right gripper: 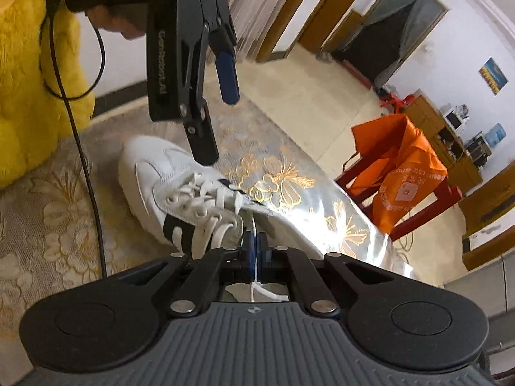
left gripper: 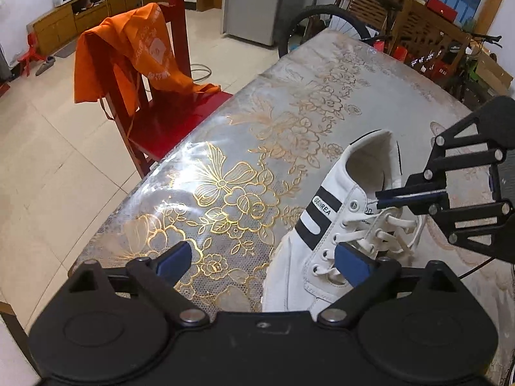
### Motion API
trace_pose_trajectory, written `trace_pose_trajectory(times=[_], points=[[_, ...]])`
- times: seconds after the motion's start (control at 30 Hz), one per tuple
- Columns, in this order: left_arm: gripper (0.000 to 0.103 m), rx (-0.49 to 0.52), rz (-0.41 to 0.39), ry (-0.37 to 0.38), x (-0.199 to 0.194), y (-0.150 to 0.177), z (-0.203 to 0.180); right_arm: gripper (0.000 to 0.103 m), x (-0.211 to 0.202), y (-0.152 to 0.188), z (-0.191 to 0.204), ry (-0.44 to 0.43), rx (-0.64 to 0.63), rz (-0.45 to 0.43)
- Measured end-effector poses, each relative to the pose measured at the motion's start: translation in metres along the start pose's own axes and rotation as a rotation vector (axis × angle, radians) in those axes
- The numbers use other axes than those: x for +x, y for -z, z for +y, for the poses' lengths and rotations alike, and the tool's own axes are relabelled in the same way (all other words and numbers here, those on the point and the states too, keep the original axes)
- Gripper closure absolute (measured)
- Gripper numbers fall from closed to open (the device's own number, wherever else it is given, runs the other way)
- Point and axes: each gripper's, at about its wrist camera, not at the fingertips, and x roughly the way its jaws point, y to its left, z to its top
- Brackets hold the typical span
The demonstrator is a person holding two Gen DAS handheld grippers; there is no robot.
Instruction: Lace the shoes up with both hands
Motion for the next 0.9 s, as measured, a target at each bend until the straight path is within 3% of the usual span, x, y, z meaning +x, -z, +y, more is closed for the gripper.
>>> trace_pose_trajectory(times=[0.2,0.53,0.77,0.9], points=[[0.008,-0.01,0.026,-0.01,0.004,-0.004,-0.004,0.103,-0.004,0.012,-0.004,0.004,0.137,-0.085],[0.008,-0.002,0.072,-0.03,0.013,-0.005,-0.01,0.103,0.014,0.027,-0.013,-0.019,0.256,-0.181],[0.008,0.005,0.078,-0.026,0.016,-0.007,-0.011,0.102,0.016,0.033,-0.033,-0.149,0.413,-0.224],[0.008,0.009,0.085,-0.027,0.02,-0.007,-0.009,0.095,0.018,0.036,-0.047,-0.223,0.543,-0.231]])
